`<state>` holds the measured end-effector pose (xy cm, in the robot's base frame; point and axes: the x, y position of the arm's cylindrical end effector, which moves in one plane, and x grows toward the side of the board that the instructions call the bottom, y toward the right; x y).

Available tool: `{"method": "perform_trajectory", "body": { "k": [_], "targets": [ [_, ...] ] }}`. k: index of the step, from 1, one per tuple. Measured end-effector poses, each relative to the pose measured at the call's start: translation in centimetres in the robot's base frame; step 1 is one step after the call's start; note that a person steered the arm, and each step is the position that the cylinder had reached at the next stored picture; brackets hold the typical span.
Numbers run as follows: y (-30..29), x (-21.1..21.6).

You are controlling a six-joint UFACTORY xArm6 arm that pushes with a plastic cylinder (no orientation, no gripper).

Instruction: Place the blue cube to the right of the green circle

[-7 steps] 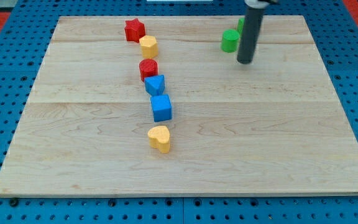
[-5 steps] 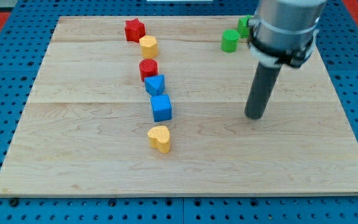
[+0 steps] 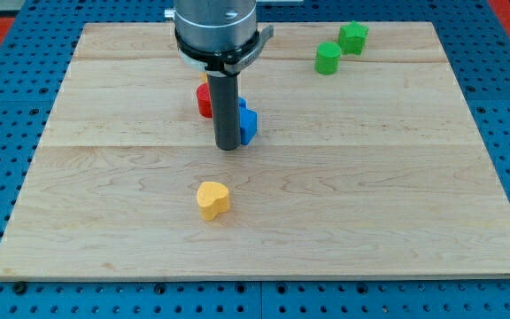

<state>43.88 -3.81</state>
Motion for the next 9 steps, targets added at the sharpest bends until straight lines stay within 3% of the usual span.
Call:
{"method": "perform_trajectory", "body": {
  "k": [5,7,8,9],
  "targets": [
    [4.6,-7.5],
    [12.0,-9.9],
    [15.2,-8.2],
    [16.9,-11.5]
  ]
}}
